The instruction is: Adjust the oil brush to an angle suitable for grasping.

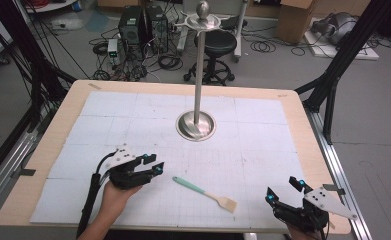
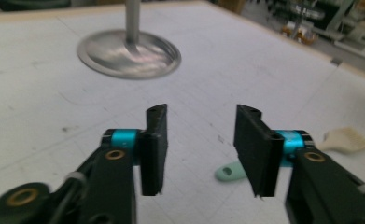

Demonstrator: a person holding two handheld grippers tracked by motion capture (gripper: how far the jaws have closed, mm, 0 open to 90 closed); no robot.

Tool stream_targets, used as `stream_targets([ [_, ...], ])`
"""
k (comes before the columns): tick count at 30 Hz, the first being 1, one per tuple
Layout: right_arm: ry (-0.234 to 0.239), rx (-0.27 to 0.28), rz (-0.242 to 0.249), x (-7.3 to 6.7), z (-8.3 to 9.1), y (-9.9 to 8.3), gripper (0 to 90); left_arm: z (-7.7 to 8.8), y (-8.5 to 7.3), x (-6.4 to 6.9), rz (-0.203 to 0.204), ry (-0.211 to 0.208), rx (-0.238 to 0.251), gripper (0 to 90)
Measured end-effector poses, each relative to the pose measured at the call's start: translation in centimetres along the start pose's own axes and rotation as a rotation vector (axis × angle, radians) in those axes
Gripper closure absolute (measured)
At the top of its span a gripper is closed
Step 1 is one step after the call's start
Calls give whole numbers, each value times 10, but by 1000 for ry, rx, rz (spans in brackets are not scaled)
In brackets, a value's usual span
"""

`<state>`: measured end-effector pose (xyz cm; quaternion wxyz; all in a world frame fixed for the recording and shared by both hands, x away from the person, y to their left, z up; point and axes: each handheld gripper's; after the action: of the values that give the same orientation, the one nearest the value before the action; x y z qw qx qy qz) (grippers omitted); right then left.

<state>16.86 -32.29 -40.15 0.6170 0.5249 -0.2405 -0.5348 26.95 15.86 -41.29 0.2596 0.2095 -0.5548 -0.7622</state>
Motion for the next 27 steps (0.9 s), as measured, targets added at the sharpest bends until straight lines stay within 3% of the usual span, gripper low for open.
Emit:
stream_targets([
  [5,15,-4,-7,-2,-2,0,166,27,0,-9,-8,37,84,341],
  [10,44,-7,-10,-7,-3,1,176,45,-3,-13,-22,75,111,200],
  [12,64,-14,-9,-10,-5,2,201,53,-6,-16,-37,64,130,199],
  [17,73,-7,20,-19,-9,4,167,66,-12,-22,-14,86,158,200],
  [20,83,12,35,-23,-10,6,160,71,-13,-22,-22,86,152,200],
  [27,113,-24,69,-30,-15,6,161,76,-15,-23,-21,101,147,205],
])
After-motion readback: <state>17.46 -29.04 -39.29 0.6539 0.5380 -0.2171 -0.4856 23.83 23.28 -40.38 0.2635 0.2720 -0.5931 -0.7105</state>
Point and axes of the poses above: each handheld gripper's, and its own axes: z roughly backward along the jaws, y roughly out of its top, x roughly to its right, and after that the axes turned 13 degrees about -z, right-handed
